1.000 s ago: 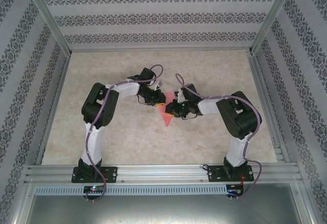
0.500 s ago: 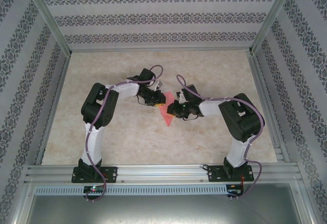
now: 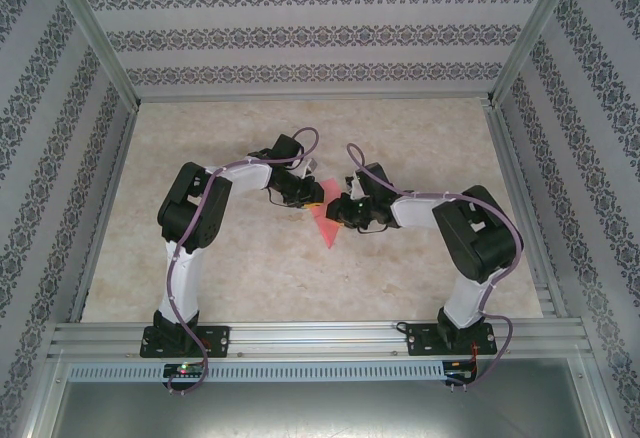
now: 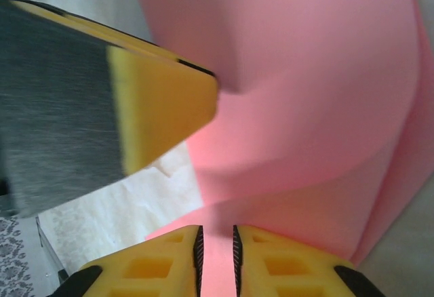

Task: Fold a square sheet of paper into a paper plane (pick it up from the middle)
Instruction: Third fold the triangle at the center of the table.

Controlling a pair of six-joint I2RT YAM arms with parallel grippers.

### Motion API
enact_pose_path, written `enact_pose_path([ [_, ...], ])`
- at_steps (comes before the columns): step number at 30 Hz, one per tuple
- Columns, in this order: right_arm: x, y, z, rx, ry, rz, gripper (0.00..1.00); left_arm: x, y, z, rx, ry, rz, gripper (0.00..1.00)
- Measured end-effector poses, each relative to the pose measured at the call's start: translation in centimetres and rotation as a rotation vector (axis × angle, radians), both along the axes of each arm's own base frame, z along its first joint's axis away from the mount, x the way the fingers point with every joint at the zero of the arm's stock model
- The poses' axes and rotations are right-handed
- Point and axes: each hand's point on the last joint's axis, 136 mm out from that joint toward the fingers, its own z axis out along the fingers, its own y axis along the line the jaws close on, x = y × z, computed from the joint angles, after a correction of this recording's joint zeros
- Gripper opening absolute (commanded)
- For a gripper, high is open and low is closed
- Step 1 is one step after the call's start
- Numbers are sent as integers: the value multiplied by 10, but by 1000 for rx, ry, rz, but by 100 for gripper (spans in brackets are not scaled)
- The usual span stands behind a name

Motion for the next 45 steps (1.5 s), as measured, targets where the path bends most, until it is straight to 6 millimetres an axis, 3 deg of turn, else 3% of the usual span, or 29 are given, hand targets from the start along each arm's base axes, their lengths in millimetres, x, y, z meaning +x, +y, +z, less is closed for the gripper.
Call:
enact_pose_path([
  [16,15,7,-2,4,-8,-2,23,-1,0,0,-6,-2,-3,24],
  [26,21,-7,-16,-76,12,-29,23,-2,-1,0,-11,-6,-7,24],
  [45,24,-13,-20,-124,7,-37,21,-3,-1,0,-24,-15,-11,24],
])
